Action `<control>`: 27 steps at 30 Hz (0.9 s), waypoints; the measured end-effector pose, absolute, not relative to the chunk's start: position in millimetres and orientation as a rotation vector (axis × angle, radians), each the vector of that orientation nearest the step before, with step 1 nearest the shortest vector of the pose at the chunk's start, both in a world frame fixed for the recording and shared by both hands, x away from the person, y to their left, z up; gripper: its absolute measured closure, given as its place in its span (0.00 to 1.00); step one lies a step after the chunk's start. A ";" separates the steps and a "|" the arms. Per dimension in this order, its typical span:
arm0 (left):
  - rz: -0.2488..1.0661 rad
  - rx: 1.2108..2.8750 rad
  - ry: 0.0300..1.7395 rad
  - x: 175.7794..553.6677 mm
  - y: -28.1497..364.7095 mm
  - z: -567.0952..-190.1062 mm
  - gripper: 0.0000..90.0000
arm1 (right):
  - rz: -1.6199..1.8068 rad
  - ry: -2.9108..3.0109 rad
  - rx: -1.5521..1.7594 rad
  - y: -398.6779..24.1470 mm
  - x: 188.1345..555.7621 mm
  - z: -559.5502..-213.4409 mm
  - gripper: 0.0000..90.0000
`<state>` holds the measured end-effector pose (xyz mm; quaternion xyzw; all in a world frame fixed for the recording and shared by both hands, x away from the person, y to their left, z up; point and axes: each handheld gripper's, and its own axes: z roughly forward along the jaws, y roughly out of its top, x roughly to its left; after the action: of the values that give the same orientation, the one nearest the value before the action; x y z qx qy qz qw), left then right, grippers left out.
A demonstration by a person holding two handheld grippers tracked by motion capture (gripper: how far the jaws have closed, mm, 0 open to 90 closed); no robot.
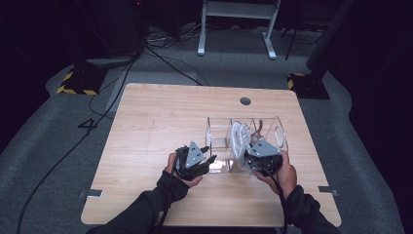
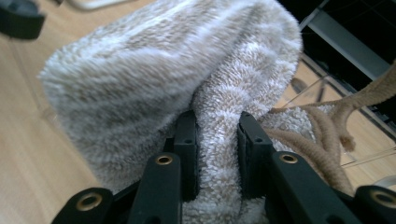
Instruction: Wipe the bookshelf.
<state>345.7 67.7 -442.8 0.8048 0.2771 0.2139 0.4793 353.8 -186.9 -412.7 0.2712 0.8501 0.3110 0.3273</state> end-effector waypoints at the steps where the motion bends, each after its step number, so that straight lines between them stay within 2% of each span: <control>1: 0.518 1.960 0.677 346.0 68.4 -443.1 0.66 | 0.797 2.237 0.703 -185.2 352.6 -415.8 0.82; 10: 0.522 1.960 0.676 344.2 67.4 -443.1 0.66 | 0.776 2.291 0.694 -183.2 344.9 -432.9 0.82; 11: 0.522 1.963 0.674 344.2 67.3 -442.9 0.66 | 0.722 2.326 0.691 -181.6 344.5 -450.2 0.82; 13: 0.518 1.962 0.674 344.2 67.6 -442.8 0.66 | 0.713 2.328 0.692 -181.5 344.3 -456.1 0.82; 27: 0.494 1.949 0.673 341.1 68.2 -443.8 0.63 | 0.702 2.325 0.756 -173.3 369.3 -479.6 0.82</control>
<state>341.1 68.2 -443.8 0.8020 0.2767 0.2034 0.4888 369.3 -173.3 -479.6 0.2839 0.8735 0.2639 0.2944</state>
